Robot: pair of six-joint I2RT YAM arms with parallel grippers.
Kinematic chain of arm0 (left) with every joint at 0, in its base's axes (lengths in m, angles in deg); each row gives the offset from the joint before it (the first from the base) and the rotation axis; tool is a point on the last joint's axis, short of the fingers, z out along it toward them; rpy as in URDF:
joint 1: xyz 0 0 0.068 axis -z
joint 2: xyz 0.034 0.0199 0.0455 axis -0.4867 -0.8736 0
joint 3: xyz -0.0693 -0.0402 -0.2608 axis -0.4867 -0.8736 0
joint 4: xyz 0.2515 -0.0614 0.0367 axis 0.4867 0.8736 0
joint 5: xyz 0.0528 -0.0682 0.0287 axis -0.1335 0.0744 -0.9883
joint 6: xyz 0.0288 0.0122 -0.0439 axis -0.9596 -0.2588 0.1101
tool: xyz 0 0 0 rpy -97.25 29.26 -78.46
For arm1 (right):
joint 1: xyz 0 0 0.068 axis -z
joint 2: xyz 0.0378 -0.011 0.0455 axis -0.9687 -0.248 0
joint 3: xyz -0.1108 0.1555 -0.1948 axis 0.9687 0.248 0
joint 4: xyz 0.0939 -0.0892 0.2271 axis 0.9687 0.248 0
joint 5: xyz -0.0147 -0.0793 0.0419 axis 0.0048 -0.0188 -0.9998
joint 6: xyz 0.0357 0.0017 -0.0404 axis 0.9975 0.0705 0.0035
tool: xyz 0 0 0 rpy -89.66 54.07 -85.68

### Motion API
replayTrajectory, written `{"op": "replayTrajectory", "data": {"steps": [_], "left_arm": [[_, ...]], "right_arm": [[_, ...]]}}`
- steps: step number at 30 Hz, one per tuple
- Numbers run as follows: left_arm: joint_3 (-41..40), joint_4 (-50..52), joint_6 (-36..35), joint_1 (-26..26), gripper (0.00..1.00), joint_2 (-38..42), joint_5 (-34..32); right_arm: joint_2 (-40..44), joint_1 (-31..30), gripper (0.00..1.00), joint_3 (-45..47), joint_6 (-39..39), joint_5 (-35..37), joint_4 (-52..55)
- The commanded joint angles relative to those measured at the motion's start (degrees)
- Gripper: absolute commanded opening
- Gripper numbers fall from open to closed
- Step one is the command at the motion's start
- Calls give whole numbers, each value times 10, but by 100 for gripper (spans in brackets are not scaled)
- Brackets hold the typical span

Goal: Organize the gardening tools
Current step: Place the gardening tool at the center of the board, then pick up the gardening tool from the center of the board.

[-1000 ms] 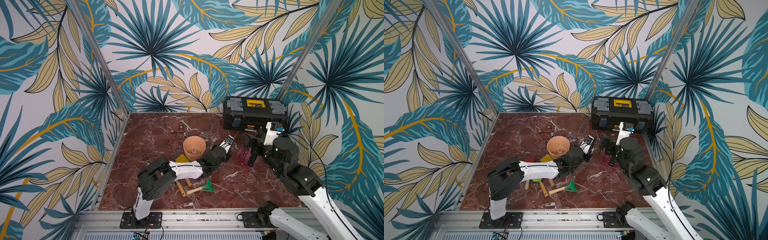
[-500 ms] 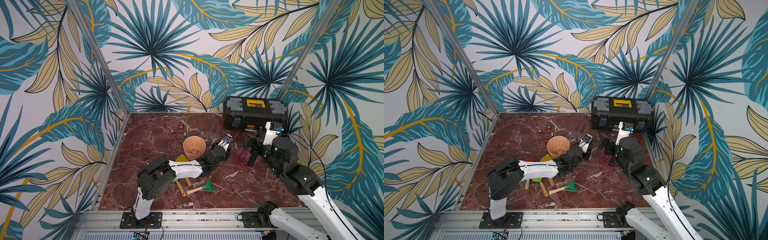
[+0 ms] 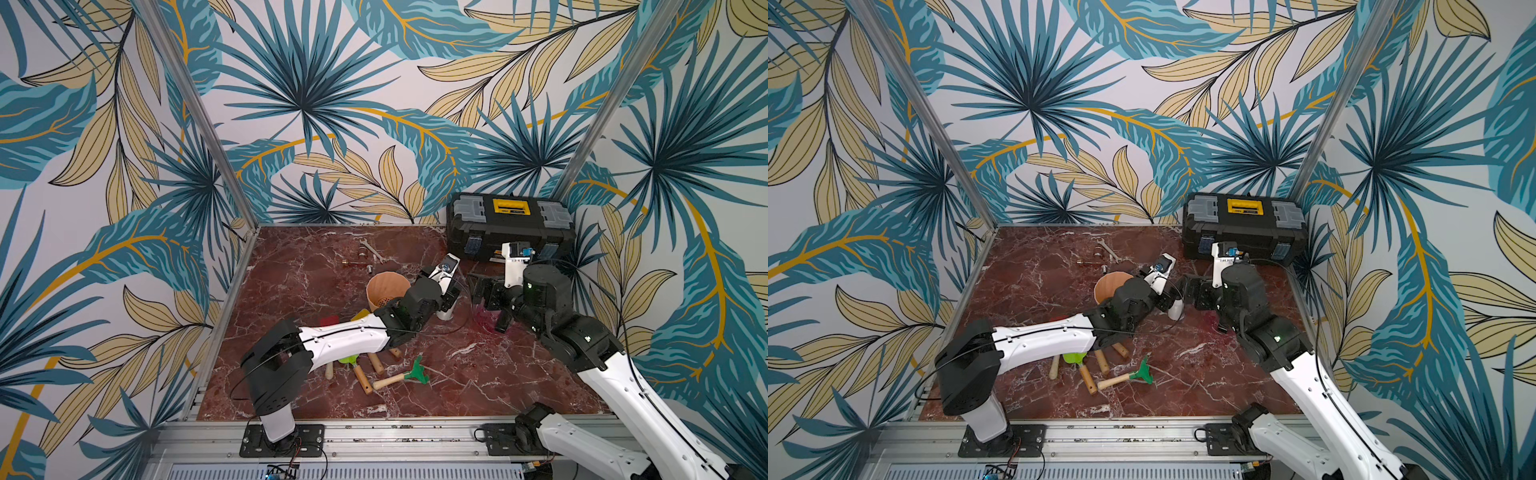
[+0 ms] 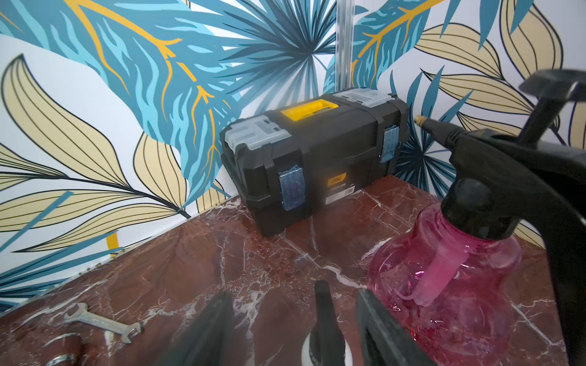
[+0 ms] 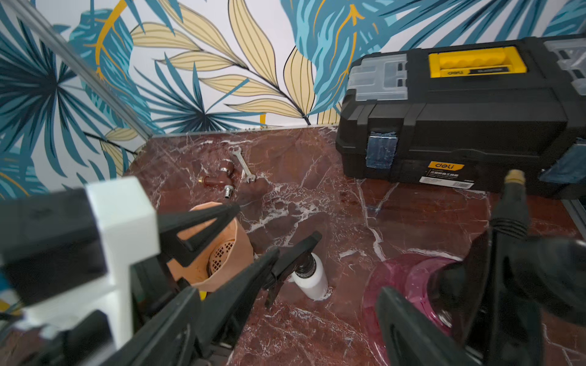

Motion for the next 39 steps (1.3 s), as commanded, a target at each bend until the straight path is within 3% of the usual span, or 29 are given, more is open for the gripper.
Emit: {"op": "replayTrajectory", "data": {"steps": [1, 10, 17, 28, 39], "left_arm": [[9, 54, -7, -14, 66, 49, 18], [-42, 155, 16, -73, 66, 188, 48], [-86, 220, 47, -133, 67, 311, 55], [-132, 296, 60, -179, 68, 402, 40], [-164, 314, 68, -190, 68, 439, 27]], "right_arm": [[-18, -1, 88, -13, -43, -68, 15], [-80, -4, 81, -7, -92, -226, 18], [-127, -42, 71, 22, -92, -274, 0], [-294, -190, 68, 7, -75, -175, -14], [-434, -258, 66, 13, -55, -86, -95]]}}
